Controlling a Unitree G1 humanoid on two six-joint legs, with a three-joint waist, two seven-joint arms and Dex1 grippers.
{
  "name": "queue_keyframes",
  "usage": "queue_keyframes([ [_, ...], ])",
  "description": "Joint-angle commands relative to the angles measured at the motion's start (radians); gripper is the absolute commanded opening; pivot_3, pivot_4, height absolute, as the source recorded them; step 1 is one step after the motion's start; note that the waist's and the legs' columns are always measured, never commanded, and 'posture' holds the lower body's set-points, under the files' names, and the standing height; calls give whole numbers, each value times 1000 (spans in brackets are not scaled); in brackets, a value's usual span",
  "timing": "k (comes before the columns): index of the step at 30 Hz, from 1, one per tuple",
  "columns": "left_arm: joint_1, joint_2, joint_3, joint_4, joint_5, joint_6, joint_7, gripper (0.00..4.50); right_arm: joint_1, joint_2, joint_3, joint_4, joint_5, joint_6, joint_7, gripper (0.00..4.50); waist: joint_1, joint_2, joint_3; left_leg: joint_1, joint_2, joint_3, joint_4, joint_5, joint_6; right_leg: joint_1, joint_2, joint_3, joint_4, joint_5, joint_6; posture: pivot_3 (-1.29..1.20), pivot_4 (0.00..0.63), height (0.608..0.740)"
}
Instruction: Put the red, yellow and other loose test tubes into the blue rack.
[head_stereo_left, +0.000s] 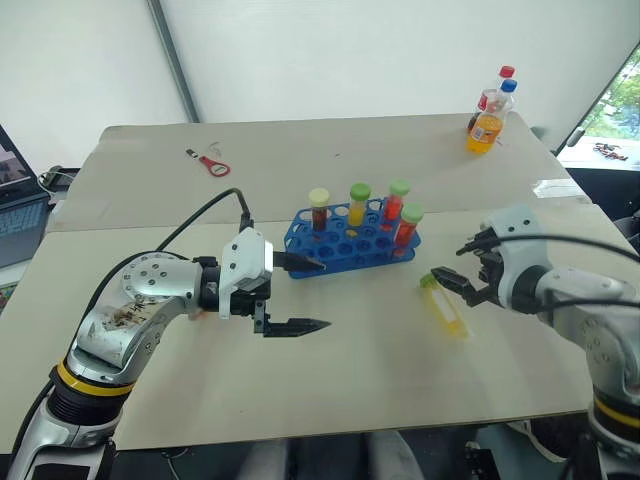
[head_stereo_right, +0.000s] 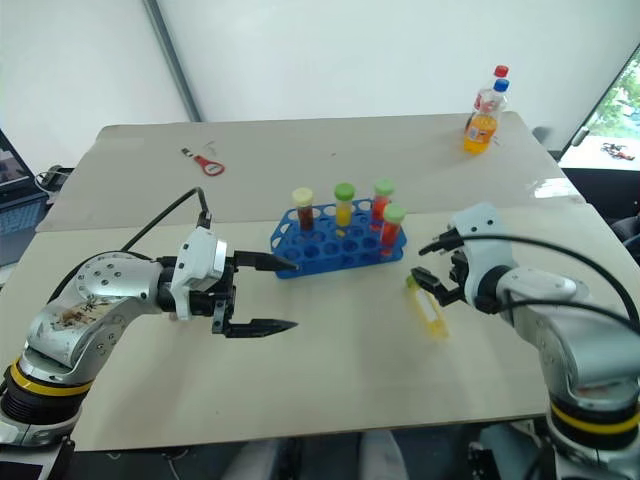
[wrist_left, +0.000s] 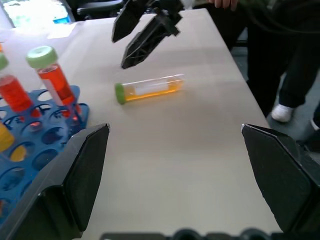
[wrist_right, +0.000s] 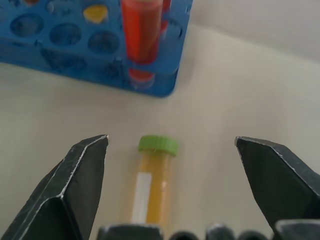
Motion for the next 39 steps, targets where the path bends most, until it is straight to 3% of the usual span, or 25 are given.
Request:
queue_keyframes([
  [1, -22, 12, 6, -9, -5, -41, -44, 4500, -33, -42, 50, 88, 62, 32, -20, 4492, 9, 0, 0, 0, 0, 0, 0, 0, 0, 0, -1, 0, 0, 0, 0, 0, 150, 740],
  [15, -13, -6, -15, -34, -9, -58, -82, 4500, -163, -138, 287, 387, 230, 32, -67, 4492, 13, 0, 0, -1, 0, 1, 0, -1, 1, -1, -1, 0, -1, 0, 0, 0, 150, 740],
  [26, 20, -13, -21, -37, 3, -79, -55, 4500, -204, -157, 332, 460, 291, 32, -104, 988, 13, 0, 0, -1, 0, 1, 0, -1, 1, -1, -1, 0, -1, 0, 0, 0, 150, 740],
  [30, 30, -4, -5, -27, 3, -75, -43, 4500, -190, -183, 289, 439, 354, 32, -97, 976, 13, 0, 0, -1, 0, 1, 0, -1, 1, -1, -1, 0, -1, 0, 0, 0, 150, 740],
  [33, 58, 22, 54, -1, -6, -54, -14, 4500, -148, -163, 190, 291, 429, 32, -60, 976, 11, 0, 0, -2, 0, 1, 0, -1, 1, -2, -1, -1, -1, 0, 0, 0, 150, 740],
  [36, 69, 39, 113, 34, -18, -39, 18, 4500, -87, -19, 75, 139, 433, -48, -105, 976, 8, -1, 0, -2, 2, 0, 0, -1, 2, -2, 0, -1, -1, 0, 0, 0, 150, 740],
  [39, 77, 51, 156, 65, -13, -34, 41, 4500, 11, 134, 57, 11, 353, -347, -94, 975, 10, -1, 0, -1, 4, 0, 0, -1, 2, -2, 2, -1, 0, 0, 0, 0, 150, 740],
])
